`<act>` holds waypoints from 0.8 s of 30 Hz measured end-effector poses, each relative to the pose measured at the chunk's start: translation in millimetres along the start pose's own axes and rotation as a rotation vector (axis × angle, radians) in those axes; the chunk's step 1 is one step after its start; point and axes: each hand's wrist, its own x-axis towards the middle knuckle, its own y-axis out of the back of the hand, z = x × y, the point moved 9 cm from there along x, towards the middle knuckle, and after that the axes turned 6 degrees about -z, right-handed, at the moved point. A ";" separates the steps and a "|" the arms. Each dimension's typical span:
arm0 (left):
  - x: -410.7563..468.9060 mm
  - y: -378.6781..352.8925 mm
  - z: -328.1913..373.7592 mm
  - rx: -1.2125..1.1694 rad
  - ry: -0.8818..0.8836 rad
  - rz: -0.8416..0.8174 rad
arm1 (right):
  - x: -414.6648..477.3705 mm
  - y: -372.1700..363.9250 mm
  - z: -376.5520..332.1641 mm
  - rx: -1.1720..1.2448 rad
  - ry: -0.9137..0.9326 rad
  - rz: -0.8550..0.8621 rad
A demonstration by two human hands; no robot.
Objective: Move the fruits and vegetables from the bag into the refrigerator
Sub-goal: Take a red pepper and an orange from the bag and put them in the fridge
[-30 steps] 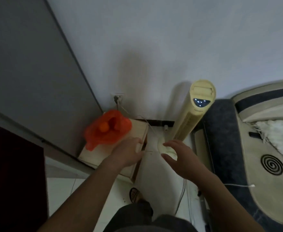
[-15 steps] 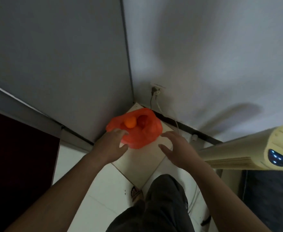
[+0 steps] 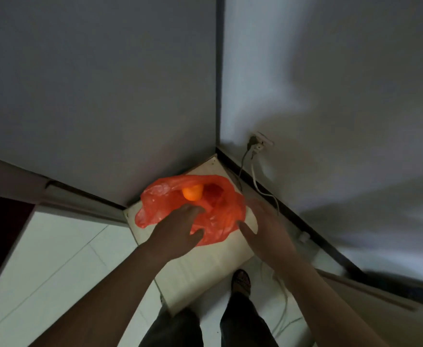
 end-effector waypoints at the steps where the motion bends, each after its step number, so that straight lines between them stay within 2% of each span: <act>1: 8.2 -10.4 -3.8 -0.008 0.012 0.004 | 8.0 -3.5 8.3 -0.006 0.014 -0.006; 11: 47.5 -84.0 -44.1 -0.096 0.093 -0.004 | 74.0 -40.5 43.5 0.020 0.104 -0.004; 16: 47.9 -106.9 -23.3 -0.215 0.002 0.016 | 80.8 -56.7 64.3 -0.002 0.067 -0.058; 21: 49.2 -137.8 9.5 -0.186 -0.073 -0.118 | 66.8 -44.9 97.1 -0.113 0.005 -0.072; 24: 52.6 -140.4 14.7 -0.162 -0.106 -0.124 | 62.1 -32.8 100.8 -0.086 -0.045 -0.025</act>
